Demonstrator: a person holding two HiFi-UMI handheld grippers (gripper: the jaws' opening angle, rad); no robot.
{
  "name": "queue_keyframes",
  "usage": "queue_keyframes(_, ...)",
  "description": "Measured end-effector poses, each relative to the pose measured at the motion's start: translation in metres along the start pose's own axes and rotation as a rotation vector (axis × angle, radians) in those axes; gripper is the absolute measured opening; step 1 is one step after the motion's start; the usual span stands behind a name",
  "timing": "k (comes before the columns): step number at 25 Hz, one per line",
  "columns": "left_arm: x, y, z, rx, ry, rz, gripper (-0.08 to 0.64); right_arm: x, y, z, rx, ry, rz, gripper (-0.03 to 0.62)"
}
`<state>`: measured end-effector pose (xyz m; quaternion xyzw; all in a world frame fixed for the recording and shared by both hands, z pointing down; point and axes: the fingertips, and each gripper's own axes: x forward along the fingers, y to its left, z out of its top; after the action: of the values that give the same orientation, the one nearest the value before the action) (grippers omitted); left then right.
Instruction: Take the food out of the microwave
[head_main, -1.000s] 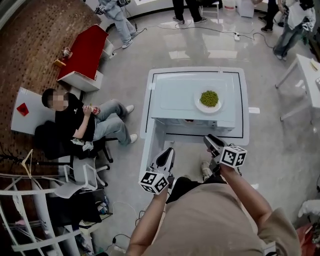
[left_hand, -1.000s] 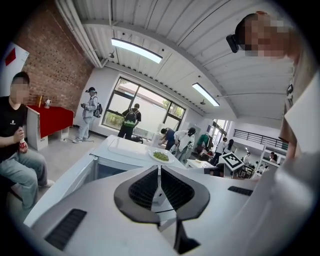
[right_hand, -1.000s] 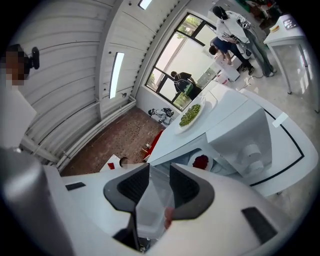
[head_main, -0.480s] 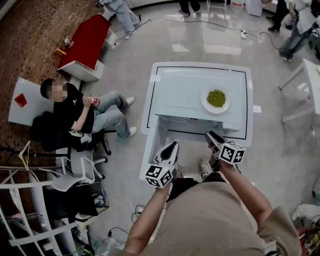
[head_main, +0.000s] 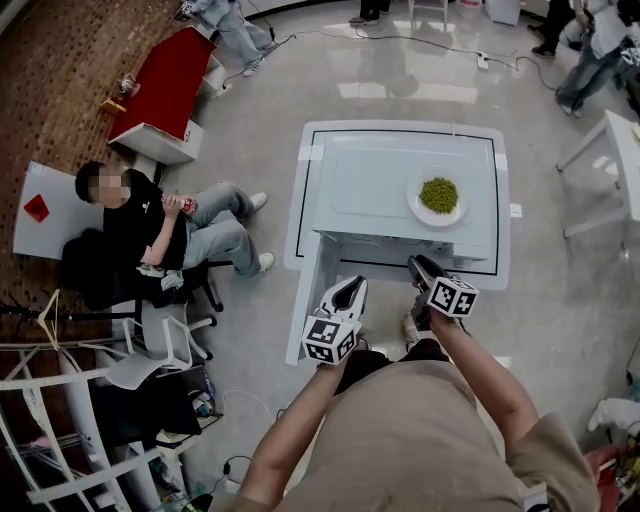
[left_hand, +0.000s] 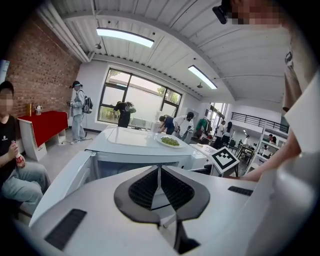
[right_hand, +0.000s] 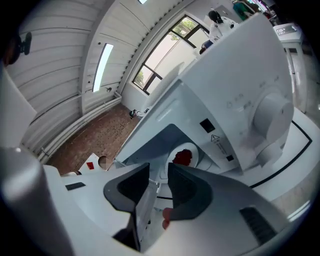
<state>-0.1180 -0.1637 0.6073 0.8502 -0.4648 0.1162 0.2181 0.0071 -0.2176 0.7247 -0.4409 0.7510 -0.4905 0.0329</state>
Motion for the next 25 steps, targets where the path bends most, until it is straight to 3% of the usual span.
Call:
queue_keyframes(12, 0.017, 0.010, -0.008, 0.013, 0.047, -0.020, 0.008, 0.060, -0.064, -0.019, -0.011, 0.014, -0.132, 0.118)
queue_keyframes(25, 0.031, 0.025, -0.021, 0.013, 0.093, -0.009, 0.008, 0.097, -0.093, -0.030, -0.003, 0.025, -0.213, 0.119)
